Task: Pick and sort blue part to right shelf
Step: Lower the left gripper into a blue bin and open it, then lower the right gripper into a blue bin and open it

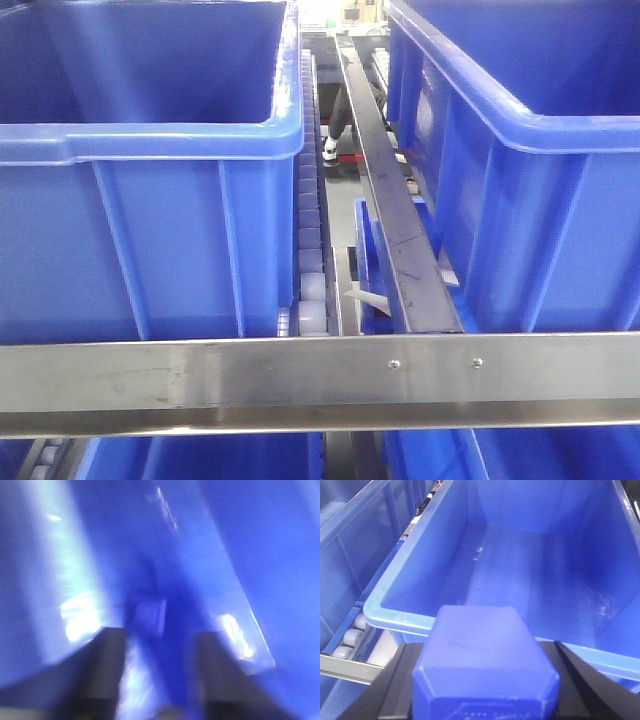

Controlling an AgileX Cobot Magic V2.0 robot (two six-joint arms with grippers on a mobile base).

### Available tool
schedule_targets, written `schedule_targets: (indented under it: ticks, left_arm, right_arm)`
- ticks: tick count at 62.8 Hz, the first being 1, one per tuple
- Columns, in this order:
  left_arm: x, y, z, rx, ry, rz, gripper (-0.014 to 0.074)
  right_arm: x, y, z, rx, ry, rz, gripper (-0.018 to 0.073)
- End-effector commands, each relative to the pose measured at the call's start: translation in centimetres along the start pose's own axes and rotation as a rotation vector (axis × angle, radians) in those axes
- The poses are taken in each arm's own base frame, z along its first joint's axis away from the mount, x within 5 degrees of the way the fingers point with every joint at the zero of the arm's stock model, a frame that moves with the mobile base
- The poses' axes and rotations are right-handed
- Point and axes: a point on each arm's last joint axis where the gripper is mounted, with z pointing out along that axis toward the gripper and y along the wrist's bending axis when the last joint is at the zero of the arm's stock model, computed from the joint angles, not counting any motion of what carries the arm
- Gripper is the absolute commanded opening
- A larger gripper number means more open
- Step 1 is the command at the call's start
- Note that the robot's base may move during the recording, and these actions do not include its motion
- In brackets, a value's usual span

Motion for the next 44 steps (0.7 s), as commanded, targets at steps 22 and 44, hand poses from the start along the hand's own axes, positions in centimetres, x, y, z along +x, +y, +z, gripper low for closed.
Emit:
schedule_targets:
  ticks: [22,44]
  left_arm:
    - [6.9,-1.0,-8.8,-0.055,-0.313,0.036,0.0124]
    - [11.6,-1.5,-10.8,-0.059,-0.377,0.042,0.0124]
  right_arm:
    - [-8.6,0.2,6.4,0.003,0.067,0.024,0.0274]
    - [-11.5,-3.0,18.4,0.153,0.494,0.098,0.0274]
